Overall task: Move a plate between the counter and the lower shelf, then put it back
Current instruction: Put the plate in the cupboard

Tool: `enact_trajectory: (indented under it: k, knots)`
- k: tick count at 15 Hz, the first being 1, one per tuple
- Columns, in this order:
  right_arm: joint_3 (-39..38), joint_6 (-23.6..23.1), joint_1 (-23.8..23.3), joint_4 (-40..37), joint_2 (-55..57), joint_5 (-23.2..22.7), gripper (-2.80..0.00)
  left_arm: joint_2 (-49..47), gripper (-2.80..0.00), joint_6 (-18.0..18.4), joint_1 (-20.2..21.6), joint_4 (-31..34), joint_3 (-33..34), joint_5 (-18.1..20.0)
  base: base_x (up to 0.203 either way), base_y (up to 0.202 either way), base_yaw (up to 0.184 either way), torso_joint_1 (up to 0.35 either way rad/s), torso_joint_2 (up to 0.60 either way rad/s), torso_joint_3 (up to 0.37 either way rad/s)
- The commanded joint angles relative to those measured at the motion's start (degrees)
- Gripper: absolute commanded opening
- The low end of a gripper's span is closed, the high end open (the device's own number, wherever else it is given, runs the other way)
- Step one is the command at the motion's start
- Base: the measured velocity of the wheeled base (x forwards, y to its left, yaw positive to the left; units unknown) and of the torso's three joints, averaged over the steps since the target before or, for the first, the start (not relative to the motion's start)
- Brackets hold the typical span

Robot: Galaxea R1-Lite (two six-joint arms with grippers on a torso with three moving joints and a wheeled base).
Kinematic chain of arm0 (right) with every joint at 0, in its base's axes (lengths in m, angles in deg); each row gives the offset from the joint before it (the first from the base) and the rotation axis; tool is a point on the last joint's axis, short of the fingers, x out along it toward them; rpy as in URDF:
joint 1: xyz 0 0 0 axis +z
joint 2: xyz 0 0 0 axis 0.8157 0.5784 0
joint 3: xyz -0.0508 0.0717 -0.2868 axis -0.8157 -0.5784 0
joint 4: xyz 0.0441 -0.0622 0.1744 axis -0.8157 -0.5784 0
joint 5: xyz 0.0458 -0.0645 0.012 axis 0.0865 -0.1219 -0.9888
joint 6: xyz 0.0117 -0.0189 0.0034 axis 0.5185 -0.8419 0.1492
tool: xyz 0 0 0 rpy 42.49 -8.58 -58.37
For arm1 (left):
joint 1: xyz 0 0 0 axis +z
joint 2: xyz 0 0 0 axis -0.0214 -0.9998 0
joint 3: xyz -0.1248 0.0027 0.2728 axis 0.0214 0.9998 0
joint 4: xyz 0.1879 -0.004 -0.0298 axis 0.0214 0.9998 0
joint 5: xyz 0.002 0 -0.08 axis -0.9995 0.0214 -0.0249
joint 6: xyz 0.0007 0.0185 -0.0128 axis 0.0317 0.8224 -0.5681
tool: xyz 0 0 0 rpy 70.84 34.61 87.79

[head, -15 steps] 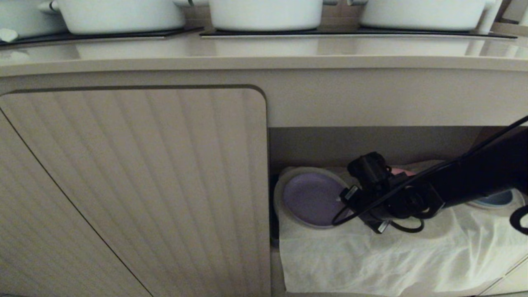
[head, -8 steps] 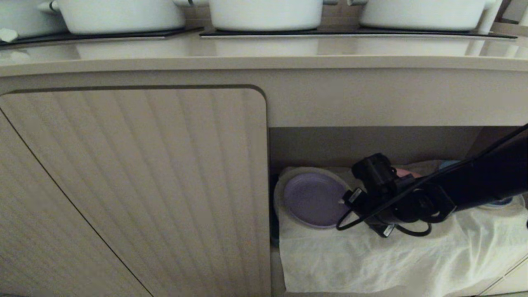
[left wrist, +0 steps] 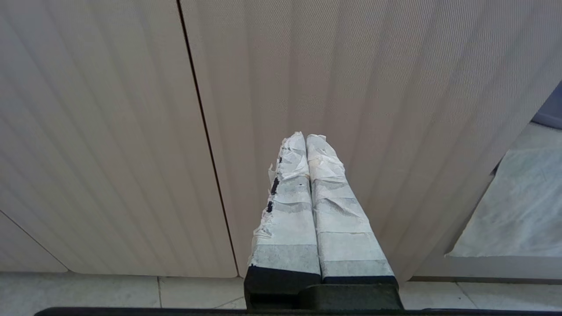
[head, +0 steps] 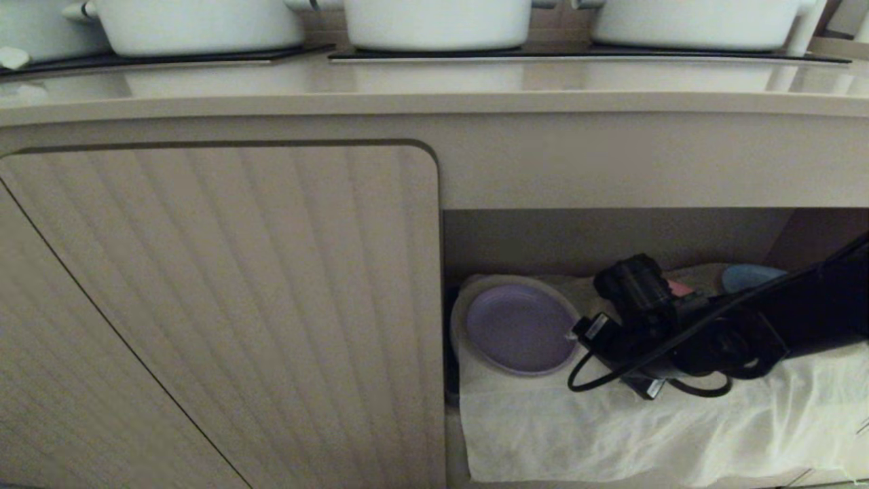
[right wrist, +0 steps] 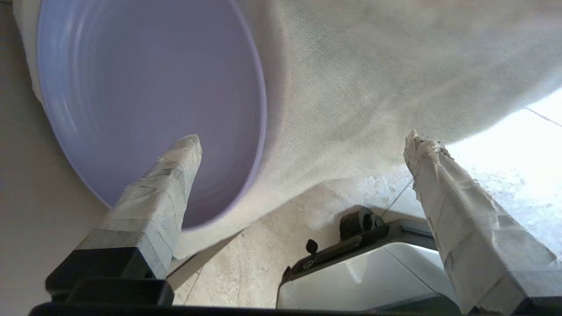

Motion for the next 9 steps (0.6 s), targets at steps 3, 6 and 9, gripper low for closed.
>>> enact_trajectory:
  k: [3, 6, 9]
  knots:
    - [-3.8, 0.5, 0.1, 0.2, -4.3, -0.1, 0.00, -0.1, -2.80, 0.0, 0.0, 0.0, 0.0, 0.0, 0.000, 0.000, 0.000, 0.000, 0.00, 0.000]
    - [-7.6, 0.6, 1.3, 0.2, -7.1, -0.1, 0.00, -0.1, -2.80, 0.0, 0.0, 0.0, 0.0, 0.0, 0.000, 0.000, 0.000, 0.000, 0.00, 0.000]
    - [-11.8, 0.6, 2.6, 0.2, -10.6, -0.6, 0.00, -0.1, -2.80, 0.0, 0.0, 0.0, 0.0, 0.0, 0.000, 0.000, 0.000, 0.000, 0.00, 0.000]
